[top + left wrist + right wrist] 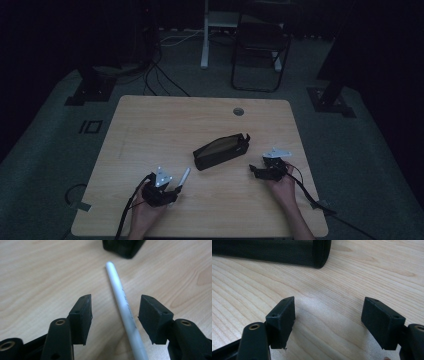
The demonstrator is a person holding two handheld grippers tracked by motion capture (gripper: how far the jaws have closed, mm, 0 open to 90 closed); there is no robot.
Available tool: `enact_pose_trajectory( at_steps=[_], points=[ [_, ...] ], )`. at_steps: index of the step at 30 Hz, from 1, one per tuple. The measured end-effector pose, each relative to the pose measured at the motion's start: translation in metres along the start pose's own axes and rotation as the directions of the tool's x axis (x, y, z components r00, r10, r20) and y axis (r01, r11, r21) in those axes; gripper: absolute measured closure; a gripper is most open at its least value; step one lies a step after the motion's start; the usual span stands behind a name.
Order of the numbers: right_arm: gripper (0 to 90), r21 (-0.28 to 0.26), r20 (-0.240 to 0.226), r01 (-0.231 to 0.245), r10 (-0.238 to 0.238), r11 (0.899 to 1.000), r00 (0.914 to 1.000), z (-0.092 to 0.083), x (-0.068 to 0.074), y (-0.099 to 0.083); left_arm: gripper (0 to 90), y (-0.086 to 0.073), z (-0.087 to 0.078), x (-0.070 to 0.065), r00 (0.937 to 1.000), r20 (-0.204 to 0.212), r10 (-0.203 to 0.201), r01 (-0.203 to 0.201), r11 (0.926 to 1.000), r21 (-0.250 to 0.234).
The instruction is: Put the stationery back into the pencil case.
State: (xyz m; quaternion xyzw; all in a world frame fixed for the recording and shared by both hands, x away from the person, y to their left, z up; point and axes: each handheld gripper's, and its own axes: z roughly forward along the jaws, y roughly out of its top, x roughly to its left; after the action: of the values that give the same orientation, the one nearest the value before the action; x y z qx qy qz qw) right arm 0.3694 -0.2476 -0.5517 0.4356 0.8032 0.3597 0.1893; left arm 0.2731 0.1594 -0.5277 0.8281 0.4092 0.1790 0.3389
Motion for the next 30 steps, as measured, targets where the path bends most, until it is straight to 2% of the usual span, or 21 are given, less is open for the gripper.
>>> enact_pose_trajectory(
  at_steps=[3,11,16,20,26,30],
  points=[
    [25.2,0.001,-0.001,0.003,-0.003,1.0,1.0,0.0001,0.0,0.0,45.7,-0.0032,0.0011,-0.004,1.0,0.009,-0.002,0.002,0.9999,0.013],
    [20.8,0.009,-0.003,0.005,-0.005,1.0,1.0,0.0001,-0.0002,-0.0003,45.7,-0.0078,0.0058,-0.0107,0.9997,-0.012,0.021,-0.02,0.9984,0.052],
    [18.5,0.014,-0.019,0.018,-0.018,1.0,0.9997,-0.0002,-0.0004,-0.0008,47.6,-0.0095,0.0064,-0.0082,1.0,0.006,0.001,-0.001,0.9989,0.047],
    [18.2,0.015,-0.02,0.02,-0.02,1.0,0.9996,-0.0002,-0.0003,-0.0007,49.4,-0.0097,0.0061,-0.0071,1.0,0.005,-0.002,0.002,0.999,0.045],
    [18.2,0.015,-0.02,0.02,-0.02,1.0,0.9996,-0.0001,-0.0003,-0.0008,57.7,-0.0095,0.004,-0.0046,1.0,0.001,-0.008,0.008,0.9984,0.056],
    [18.2,0.015,-0.02,0.02,-0.02,1.0,0.9996,-0.0001,-0.0003,-0.0008,66.3,-0.0102,0.0019,-0.0038,1.0,0.003,-0.008,0.007,0.998,0.062]
  ],
)
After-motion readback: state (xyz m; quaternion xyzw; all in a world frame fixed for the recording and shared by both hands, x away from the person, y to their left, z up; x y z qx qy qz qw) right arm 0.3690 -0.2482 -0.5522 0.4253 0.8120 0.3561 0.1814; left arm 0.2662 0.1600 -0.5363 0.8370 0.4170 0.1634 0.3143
